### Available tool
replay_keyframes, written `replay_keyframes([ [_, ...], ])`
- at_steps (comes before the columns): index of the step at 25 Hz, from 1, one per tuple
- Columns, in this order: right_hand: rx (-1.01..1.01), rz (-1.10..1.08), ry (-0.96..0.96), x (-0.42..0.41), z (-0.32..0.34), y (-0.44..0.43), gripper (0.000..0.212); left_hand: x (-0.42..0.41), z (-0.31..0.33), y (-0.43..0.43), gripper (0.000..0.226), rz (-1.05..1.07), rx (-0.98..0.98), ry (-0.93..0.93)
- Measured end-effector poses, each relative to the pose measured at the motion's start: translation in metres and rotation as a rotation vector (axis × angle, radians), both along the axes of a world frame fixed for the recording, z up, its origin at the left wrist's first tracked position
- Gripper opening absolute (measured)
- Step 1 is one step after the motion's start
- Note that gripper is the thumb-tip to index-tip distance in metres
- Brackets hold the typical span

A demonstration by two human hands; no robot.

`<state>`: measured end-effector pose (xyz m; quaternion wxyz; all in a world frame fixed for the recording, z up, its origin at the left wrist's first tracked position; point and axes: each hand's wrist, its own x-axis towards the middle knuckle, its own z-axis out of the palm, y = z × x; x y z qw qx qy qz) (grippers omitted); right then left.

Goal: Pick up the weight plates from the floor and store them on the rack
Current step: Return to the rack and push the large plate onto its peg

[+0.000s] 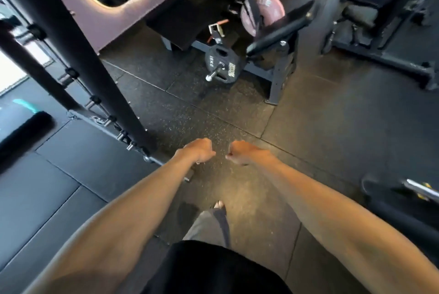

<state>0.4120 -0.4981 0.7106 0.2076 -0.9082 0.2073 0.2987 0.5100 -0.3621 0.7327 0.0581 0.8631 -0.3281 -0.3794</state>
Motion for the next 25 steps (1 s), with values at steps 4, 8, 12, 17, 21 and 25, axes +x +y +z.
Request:
replay_keyframes([
  [4,-0.046,0.153,0.029,0.14,-0.018,-0.091,0.037,0.12,-0.027,-0.082,0.031,0.166,-0.005,0.058],
  [8,-0.061,0.222,0.023,0.28,-0.018,-0.16,0.036,0.243,-0.026,-0.148,0.031,0.362,-0.077,0.05],
  [12,-0.071,0.353,0.022,0.404,-0.009,-0.201,0.029,0.343,-0.022,-0.182,0.036,0.376,0.004,-0.004],
  [17,-0.078,0.57,0.006,0.567,-0.018,-0.234,0.04,0.481,-0.04,-0.212,0.032,0.5,0.049,-0.004],
  [21,-0.017,0.696,-0.041,0.704,-0.013,-0.259,0.041,0.607,-0.035,-0.233,0.027,0.743,0.056,-0.026],
  [25,0.02,0.759,-0.072,0.82,0.008,-0.27,0.043,0.703,-0.009,-0.245,0.027,0.924,0.005,-0.066],
])
